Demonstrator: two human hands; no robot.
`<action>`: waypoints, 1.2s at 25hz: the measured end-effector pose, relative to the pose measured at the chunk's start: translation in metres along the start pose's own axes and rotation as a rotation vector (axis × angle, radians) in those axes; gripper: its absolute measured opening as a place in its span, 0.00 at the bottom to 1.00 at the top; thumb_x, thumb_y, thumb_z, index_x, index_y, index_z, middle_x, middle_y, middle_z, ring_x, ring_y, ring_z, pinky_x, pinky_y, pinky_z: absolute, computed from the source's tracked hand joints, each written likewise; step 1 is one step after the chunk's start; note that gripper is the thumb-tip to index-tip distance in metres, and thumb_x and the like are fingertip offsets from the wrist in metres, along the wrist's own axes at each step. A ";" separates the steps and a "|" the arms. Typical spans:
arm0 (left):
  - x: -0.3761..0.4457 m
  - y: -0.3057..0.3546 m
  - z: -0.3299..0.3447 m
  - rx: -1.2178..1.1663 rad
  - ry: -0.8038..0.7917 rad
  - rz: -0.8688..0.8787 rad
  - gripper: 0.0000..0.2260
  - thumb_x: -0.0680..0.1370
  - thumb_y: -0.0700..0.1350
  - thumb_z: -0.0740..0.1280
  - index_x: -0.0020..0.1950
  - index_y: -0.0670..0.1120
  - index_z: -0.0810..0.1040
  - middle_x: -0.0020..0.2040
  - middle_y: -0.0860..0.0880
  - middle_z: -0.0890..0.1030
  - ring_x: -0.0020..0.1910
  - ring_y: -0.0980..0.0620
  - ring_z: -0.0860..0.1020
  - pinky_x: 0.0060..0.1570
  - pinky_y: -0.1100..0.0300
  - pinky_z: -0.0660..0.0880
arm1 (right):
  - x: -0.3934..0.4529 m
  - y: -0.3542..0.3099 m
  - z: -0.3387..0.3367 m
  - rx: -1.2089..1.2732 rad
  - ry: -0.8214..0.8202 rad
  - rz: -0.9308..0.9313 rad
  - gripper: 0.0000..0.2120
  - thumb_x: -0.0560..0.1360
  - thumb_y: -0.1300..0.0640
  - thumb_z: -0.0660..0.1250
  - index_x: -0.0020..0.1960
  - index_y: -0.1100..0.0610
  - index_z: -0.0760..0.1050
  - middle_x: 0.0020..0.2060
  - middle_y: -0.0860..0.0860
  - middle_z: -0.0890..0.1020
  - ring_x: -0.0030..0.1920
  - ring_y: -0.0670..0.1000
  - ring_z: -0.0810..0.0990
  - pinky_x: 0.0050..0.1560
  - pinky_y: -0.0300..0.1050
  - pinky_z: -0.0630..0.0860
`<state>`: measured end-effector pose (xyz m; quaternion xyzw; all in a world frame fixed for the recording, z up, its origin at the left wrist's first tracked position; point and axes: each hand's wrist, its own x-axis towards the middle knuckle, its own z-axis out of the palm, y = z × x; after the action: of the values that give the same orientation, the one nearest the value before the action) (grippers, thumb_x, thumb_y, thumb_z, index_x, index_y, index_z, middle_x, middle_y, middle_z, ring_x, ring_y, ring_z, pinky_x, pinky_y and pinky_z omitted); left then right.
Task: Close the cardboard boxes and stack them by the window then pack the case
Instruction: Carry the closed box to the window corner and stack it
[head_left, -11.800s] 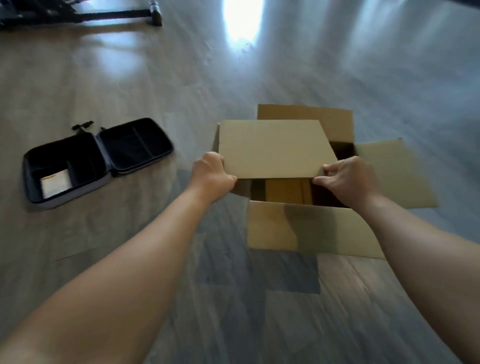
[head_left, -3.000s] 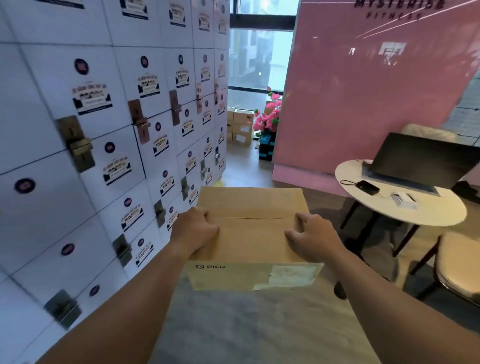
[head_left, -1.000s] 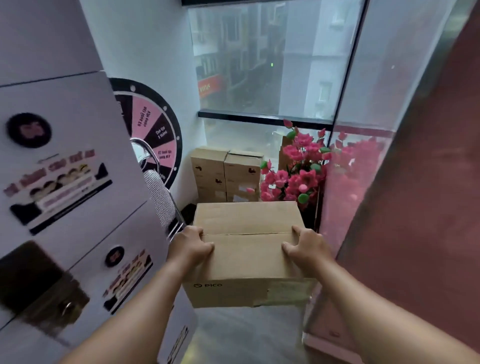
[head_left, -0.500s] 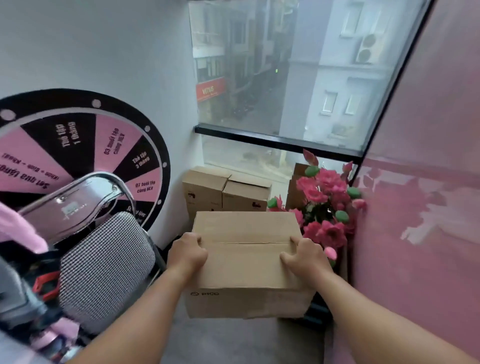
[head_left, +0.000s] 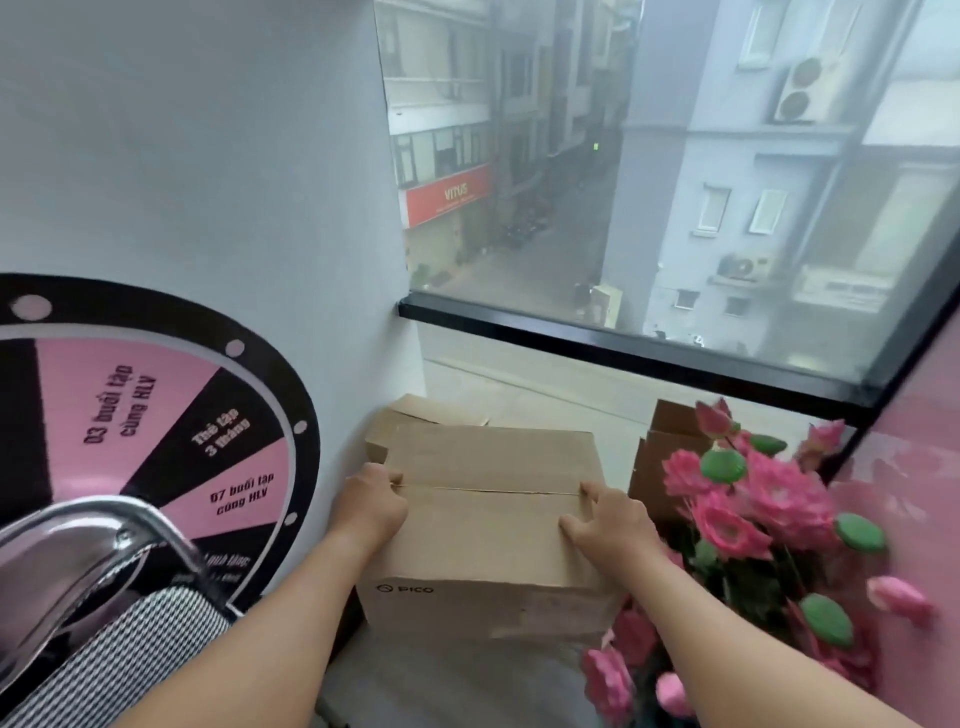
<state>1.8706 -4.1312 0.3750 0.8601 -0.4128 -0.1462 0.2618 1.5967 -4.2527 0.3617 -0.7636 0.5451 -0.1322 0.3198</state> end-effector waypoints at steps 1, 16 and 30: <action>0.020 0.007 0.000 -0.006 0.009 -0.010 0.14 0.73 0.37 0.63 0.49 0.51 0.84 0.46 0.51 0.84 0.44 0.50 0.78 0.36 0.63 0.70 | 0.023 -0.004 -0.003 0.002 -0.011 -0.011 0.33 0.73 0.45 0.70 0.75 0.54 0.69 0.64 0.53 0.80 0.64 0.57 0.78 0.61 0.48 0.74; 0.398 -0.024 0.034 0.015 -0.107 -0.084 0.08 0.68 0.38 0.62 0.39 0.48 0.79 0.42 0.46 0.82 0.43 0.43 0.77 0.40 0.54 0.74 | 0.369 -0.091 0.060 -0.101 -0.036 0.055 0.30 0.74 0.43 0.69 0.73 0.52 0.71 0.64 0.52 0.80 0.64 0.59 0.77 0.61 0.51 0.73; 0.616 -0.131 0.087 0.047 -0.203 -0.232 0.19 0.71 0.36 0.66 0.58 0.52 0.82 0.57 0.48 0.82 0.57 0.44 0.79 0.56 0.59 0.74 | 0.501 -0.113 0.221 -0.016 -0.238 0.269 0.31 0.72 0.53 0.69 0.74 0.52 0.68 0.63 0.53 0.77 0.63 0.58 0.75 0.61 0.47 0.72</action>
<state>2.2927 -4.5761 0.2066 0.8886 -0.3385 -0.2519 0.1799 1.9890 -4.6136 0.1915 -0.6965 0.6018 0.0076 0.3906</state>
